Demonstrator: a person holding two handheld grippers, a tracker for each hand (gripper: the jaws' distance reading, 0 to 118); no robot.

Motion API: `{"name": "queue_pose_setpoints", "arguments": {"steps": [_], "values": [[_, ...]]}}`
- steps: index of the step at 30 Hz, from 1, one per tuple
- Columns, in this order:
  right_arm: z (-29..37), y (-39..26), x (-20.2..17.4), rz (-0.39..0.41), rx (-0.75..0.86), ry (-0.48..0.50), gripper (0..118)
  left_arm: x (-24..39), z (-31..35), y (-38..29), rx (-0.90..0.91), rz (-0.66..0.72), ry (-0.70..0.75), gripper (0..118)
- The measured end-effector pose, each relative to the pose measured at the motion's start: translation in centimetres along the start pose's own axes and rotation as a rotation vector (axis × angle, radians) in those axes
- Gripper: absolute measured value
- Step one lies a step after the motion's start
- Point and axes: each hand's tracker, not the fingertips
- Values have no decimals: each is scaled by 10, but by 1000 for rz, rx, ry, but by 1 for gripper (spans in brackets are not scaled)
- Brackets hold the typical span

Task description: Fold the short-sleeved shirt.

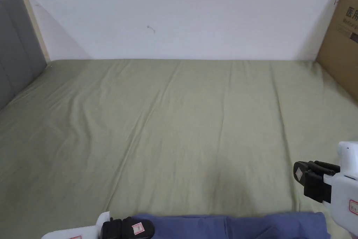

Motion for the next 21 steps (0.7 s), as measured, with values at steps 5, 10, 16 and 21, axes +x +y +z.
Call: {"name": "queue_pose_setpoints", "arguments": {"steps": [5,10,16,21], "values": [[1,4,-2,-34,10,35,0,-11,3,-8,30,-3,448,5],[0,4,1,-41,15,41,0,49,-11,-15,35,-157,536,5],[11,-1,9,-40,33,56,0,148,7,-33,54,-420,1060,5],[22,-8,20,-49,50,67,0,192,2,-49,18,-699,1545,5]]}}
